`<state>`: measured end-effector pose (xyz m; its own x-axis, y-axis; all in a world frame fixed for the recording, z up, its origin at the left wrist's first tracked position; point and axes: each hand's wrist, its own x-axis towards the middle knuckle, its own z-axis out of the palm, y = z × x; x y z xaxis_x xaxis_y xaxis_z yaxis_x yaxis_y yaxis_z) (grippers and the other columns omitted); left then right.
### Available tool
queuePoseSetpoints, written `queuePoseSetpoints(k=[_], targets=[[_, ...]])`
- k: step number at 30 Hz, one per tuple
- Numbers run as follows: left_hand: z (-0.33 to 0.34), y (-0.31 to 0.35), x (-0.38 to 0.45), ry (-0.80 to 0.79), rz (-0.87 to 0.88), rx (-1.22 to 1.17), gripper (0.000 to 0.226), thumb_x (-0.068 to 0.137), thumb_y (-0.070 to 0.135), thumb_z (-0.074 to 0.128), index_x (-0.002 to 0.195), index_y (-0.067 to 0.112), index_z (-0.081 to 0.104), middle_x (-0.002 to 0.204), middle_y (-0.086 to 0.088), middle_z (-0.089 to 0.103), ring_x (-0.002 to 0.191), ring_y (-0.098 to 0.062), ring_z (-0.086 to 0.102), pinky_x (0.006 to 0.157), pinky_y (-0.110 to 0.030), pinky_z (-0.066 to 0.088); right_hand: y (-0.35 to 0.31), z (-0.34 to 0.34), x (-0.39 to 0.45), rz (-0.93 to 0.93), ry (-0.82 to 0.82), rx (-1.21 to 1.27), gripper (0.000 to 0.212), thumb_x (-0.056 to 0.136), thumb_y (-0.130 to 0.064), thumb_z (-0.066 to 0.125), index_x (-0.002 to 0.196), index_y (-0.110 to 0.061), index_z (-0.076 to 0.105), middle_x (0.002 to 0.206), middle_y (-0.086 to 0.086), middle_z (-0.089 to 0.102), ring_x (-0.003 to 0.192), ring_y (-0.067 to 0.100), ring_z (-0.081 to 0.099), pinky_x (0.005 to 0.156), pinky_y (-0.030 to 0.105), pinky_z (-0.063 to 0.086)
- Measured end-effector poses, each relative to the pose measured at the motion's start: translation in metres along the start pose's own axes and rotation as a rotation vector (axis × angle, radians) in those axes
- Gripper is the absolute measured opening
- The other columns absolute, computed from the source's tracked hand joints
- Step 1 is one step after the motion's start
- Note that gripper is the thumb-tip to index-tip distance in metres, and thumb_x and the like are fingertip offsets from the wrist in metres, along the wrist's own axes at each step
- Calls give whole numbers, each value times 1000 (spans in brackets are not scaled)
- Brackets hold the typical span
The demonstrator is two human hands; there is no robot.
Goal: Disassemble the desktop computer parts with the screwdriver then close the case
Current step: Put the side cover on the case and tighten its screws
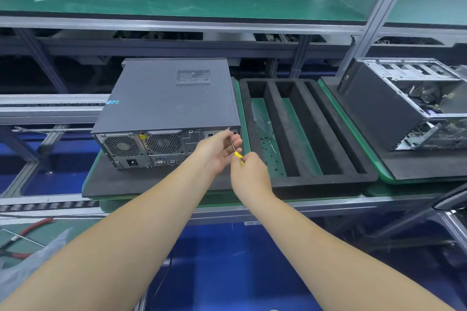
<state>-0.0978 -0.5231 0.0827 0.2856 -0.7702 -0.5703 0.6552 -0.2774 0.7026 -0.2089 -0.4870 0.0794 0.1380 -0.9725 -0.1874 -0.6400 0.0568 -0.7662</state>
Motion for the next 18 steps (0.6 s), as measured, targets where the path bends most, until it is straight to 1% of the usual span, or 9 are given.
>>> queuePoseSetpoints(k=[1, 3, 5, 6, 9, 12, 16, 18], targets=[[0, 2, 0, 11, 1, -11, 22, 105, 19, 53, 94, 4, 65, 82, -7, 75, 63, -15, 73, 58, -32, 58, -2, 1, 1, -2, 5, 7, 26, 110, -36, 39, 97, -17, 51, 92, 0, 59, 80, 17, 56, 62, 35, 43], [2, 6, 1, 32, 6, -28, 24, 108, 19, 48, 97, 3, 63, 78, -8, 76, 62, -15, 74, 53, -31, 58, -9, -1, 5, 4, 31, 23, 32, 111, -38, 36, 99, -14, 53, 95, 1, 61, 84, 22, 57, 64, 36, 41], [5, 9, -1, 44, 2, -28, 21, 107, 16, 49, 95, 4, 61, 73, -7, 75, 61, -16, 74, 49, -29, 58, -13, -3, 11, 20, 52, 25, 32, 111, -38, 36, 103, -12, 54, 97, 2, 61, 87, 25, 57, 63, 35, 38], [6, 9, 0, 50, -1, -29, 20, 106, 14, 50, 93, 4, 61, 74, -8, 75, 61, -16, 74, 49, -29, 58, -13, -5, 13, 25, 54, 20, 32, 111, -38, 36, 104, -13, 54, 97, 2, 60, 87, 24, 57, 60, 34, 36], [8, 9, 1, 63, -4, -43, 18, 104, 10, 47, 99, 1, 62, 86, -11, 75, 62, -17, 75, 53, -30, 58, -6, -9, 15, 30, 49, -5, 32, 110, -40, 36, 103, -14, 54, 93, 0, 60, 81, 20, 55, 57, 33, 35], [11, 10, 2, 67, -33, -91, 26, 104, 16, 42, 108, -1, 61, 95, -13, 75, 62, -21, 76, 60, -34, 57, 0, -10, 16, 25, 37, -11, 31, 110, -40, 36, 101, -16, 54, 90, -1, 59, 75, 15, 53, 56, 33, 36], [15, 11, 4, 68, -56, -55, 28, 101, 29, 57, 111, 4, 63, 102, -9, 77, 81, -21, 76, 64, -36, 57, 4, -13, 17, -2, 23, -9, 28, 109, -39, 38, 92, -20, 49, 86, -2, 58, 71, 14, 51, 55, 33, 35], [19, 10, 5, 87, -56, -13, 27, 100, 31, 62, 111, 6, 66, 99, -6, 77, 81, -19, 76, 60, -35, 56, 8, -16, 15, -29, -3, -21, 27, 109, -38, 39, 89, -21, 46, 84, -2, 56, 69, 14, 50, 56, 33, 37]])
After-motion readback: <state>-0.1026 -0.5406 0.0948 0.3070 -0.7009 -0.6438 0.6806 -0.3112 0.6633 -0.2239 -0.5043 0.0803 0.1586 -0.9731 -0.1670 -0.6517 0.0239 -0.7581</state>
